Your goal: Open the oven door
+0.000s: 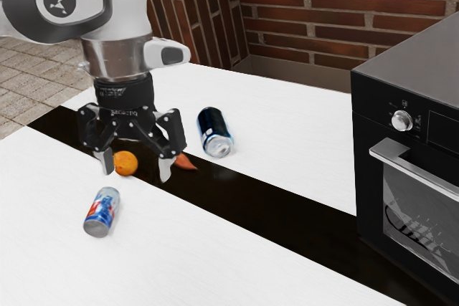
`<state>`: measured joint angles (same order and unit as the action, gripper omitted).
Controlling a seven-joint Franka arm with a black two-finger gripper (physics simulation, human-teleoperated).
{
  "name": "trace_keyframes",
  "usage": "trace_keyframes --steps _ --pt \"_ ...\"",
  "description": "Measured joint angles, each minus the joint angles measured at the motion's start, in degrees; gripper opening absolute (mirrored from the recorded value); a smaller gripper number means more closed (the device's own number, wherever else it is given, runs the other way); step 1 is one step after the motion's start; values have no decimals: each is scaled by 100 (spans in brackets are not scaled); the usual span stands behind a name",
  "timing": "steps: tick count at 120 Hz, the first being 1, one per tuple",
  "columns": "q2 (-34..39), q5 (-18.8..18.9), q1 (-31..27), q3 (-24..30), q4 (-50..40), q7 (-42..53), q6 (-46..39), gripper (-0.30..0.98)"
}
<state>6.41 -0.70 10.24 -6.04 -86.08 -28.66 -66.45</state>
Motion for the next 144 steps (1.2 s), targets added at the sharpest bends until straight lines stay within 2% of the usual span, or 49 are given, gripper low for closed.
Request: trace_keyframes --steps 16,34,40,46,56,61,66,72,79,100,137,144 --pt "-8 -30 41 -2 10 -555 -576 69" --pt "87 179 106 41 -2 -1063 -960 69" --pt "743 192 11 242 -943 -1202 -1499 69" --pt "1382 154 -373 685 -1764 -1330 -2106 69" --pt "1675 -286 -495 974 -2310 -1534 -3342 69" --pt "1731 -529 -244 992 -2496 -1670 -3915 69" --pt "1758 -692 300 757 -2693 -1812 -4391 69" --pt "1757 -750 994 363 -2854 -1975 -4862 69" --pt "1756 -739 1413 154 -2965 -2190 -5279 69" --pt "1502 -710 2057 -157 -3022 -2921 -6085 69" --pt "996 -685 2533 -231 -2776 -4295 -6649 69" --pt "1034 -457 2674 -119 -2765 -4495 -6568 69"
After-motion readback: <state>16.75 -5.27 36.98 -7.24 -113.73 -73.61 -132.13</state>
